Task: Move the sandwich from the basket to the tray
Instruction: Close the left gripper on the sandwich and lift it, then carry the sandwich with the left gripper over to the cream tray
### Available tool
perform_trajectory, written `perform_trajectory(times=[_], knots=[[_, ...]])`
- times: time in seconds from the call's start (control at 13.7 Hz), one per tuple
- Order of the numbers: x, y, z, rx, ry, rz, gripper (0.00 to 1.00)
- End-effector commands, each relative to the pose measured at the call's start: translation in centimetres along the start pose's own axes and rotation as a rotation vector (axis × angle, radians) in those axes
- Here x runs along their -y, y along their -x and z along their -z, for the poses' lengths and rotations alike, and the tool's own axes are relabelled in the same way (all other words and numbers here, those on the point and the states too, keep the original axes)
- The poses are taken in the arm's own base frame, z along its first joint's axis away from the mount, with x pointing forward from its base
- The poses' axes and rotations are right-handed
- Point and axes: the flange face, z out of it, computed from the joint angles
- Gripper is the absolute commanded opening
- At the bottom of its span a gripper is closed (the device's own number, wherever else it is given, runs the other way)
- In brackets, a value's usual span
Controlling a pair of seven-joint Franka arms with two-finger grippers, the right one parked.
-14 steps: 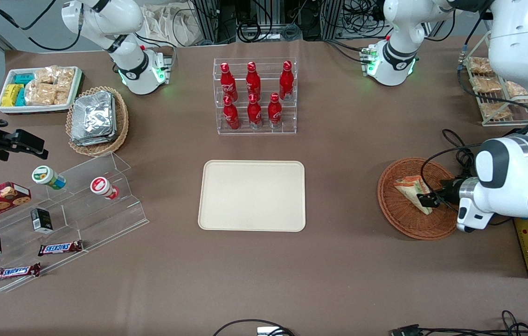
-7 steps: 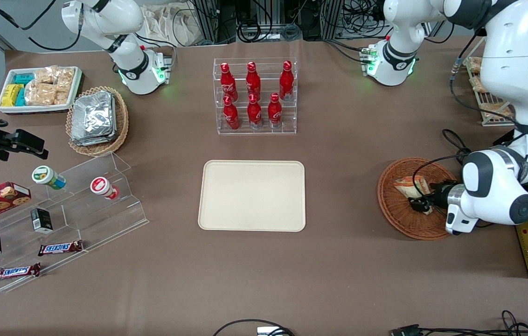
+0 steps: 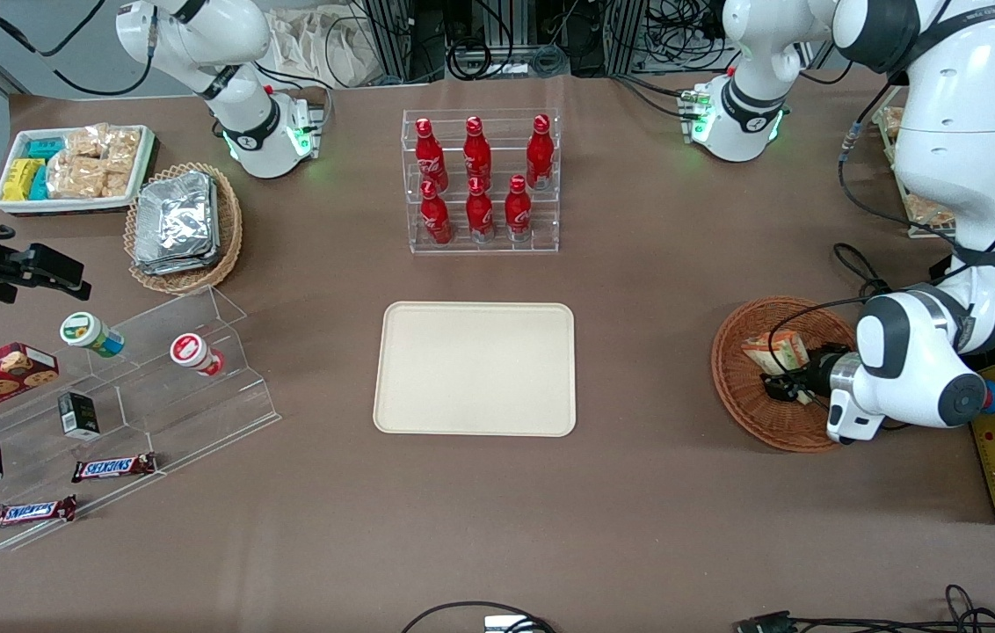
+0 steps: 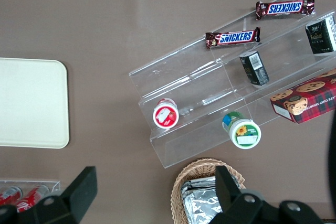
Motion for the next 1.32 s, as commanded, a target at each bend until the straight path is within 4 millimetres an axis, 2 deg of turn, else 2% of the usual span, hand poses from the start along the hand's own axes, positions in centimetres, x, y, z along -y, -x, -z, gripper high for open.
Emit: perform_trajectory(times=[0.0, 0.15, 0.29, 0.51, 0.66, 0.88, 1.02, 1.24], knots=[[-0.5, 0.6, 0.8, -0.013, 0.019, 0.008, 0.55], [-0.9, 1.3, 2.2, -0.026, 0.026, -0.001, 0.31], [-1.1, 2.2, 4.0, -0.037, 0.029, -0.010, 0.15], [-1.9, 5.3, 8.9, -0.056, 0.036, -0.053, 0.10], [-3.5, 7.6, 11.6, -0.084, 0.035, -0.111, 0.13], [-7.6, 10.7, 15.2, -0.104, 0.045, -0.224, 0.13], [-10.8, 13.1, 16.9, -0.119, 0.068, -0.298, 0.11], [-14.7, 16.0, 16.3, -0.119, 0.081, -0.388, 0.11]])
